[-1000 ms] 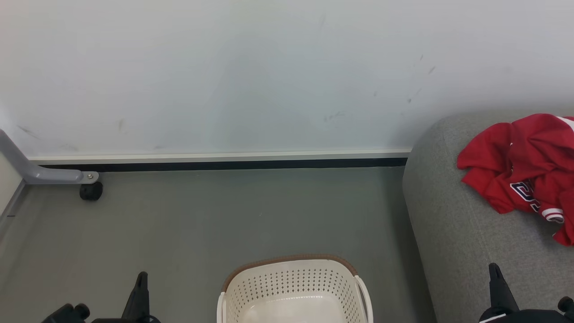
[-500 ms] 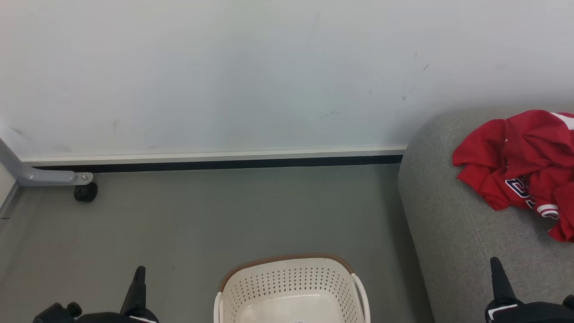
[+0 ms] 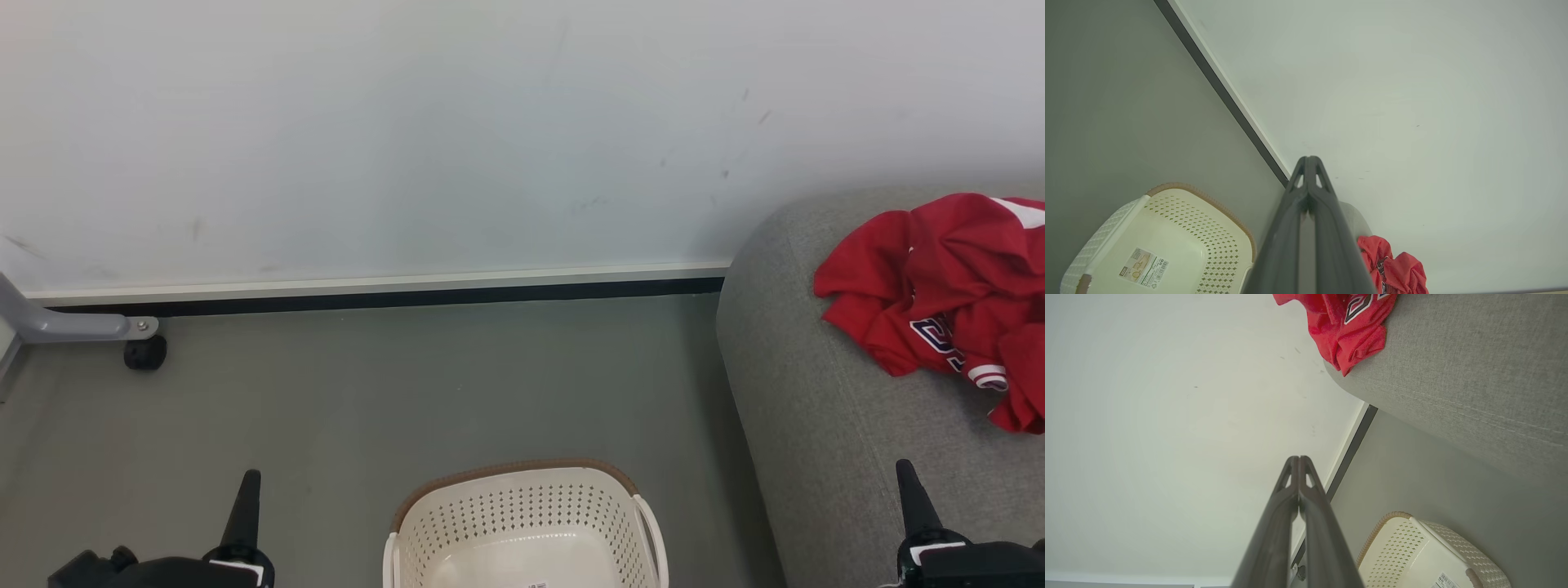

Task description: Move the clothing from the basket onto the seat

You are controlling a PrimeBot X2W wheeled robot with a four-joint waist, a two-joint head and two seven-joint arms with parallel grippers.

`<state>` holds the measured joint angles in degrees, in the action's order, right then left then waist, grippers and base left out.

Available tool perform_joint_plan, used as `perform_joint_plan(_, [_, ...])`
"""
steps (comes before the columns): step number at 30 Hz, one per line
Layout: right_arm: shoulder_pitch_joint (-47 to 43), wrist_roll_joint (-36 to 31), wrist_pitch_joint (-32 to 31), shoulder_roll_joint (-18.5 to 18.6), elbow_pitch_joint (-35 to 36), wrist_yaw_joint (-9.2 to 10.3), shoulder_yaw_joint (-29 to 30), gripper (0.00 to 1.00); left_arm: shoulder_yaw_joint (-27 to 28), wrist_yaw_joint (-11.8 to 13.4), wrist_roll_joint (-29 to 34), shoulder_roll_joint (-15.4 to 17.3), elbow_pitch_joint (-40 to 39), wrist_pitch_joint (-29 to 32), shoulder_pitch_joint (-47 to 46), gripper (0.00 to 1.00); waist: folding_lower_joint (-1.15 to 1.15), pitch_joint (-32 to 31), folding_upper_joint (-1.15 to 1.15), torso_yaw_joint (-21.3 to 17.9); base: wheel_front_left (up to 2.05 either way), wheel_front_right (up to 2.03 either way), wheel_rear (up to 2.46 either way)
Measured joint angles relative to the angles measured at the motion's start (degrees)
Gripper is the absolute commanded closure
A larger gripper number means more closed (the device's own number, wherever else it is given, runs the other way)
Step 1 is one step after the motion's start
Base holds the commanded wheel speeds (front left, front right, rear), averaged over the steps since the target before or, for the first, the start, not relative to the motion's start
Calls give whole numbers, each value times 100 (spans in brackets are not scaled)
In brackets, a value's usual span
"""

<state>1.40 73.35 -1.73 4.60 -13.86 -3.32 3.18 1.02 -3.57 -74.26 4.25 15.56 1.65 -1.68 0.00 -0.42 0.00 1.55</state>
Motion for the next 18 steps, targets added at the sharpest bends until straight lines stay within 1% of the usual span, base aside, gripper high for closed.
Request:
perform_joint_plan(4, [66, 269, -74, -19, -40, -47, 62, 100, 53, -53, -205, -26, 16, 85, -53, 100, 0, 7, 0, -23, 0, 0, 0])
perform_joint_plan(6, [73, 446, -126, -46, -88, -81, 114, 100, 97, -58, -431, -45, 32, 134, -59, 100, 0, 13, 0, -40, 0, 0, 0])
perform_joint_plan(7, [79, 524, -130, -58, -102, -101, 130, 100, 113, -102, -483, -56, 40, 143, -63, 100, 0, 15, 0, -46, 0, 0, 0])
perform_joint_plan(18, [231, 1257, -332, -142, -227, -245, 311, 100, 285, -253, -1179, -118, 89, 337, -177, 100, 0, 36, 0, -109, 0, 0, 0])
